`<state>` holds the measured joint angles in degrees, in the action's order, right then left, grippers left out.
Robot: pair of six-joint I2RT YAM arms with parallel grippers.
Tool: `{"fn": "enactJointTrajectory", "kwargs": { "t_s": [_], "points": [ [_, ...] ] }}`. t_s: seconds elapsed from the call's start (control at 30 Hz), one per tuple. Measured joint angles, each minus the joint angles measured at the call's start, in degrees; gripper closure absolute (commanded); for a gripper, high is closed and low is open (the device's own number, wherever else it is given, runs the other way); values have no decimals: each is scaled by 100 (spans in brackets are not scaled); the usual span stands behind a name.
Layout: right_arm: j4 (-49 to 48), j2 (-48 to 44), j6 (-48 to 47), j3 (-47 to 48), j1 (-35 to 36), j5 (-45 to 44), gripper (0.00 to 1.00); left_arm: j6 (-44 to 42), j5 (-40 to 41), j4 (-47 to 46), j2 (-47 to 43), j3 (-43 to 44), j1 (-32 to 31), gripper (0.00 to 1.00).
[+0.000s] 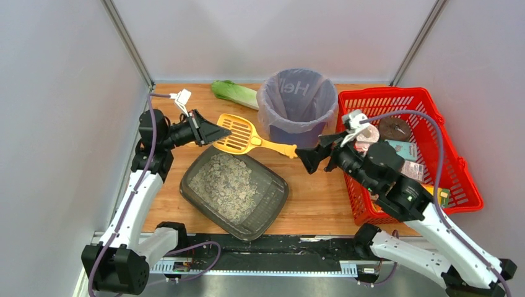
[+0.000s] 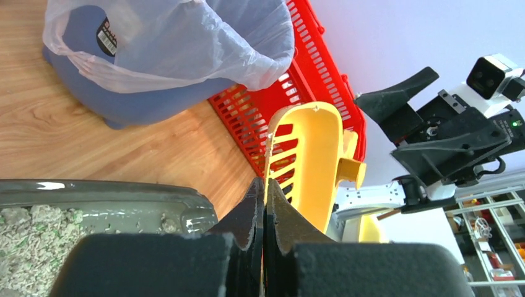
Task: Clean the litter box
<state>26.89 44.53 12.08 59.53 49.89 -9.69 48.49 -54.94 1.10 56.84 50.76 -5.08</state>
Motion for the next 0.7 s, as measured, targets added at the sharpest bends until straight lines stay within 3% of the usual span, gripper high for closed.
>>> {"fn": "enactJointTrajectory", "kwargs": {
  "t_s": [0.17,0.47,0.67,0.7],
  "points": [
    [-780,-382,1038,-446,-658,1198,4,382,-37,-420,-55,-234,0,100],
    [-1639,70,2100,-968,-1086,2603,25,540,-48,-564,-212,-273,0,100],
    [-2483,192,2612,-1268,-1086,3095,54,527,-48,-664,-221,-302,0,100],
    [-2559,221,2675,-1276,-1088,3139,65,520,-48,-667,-221,-319,0,100]
  ]
}}
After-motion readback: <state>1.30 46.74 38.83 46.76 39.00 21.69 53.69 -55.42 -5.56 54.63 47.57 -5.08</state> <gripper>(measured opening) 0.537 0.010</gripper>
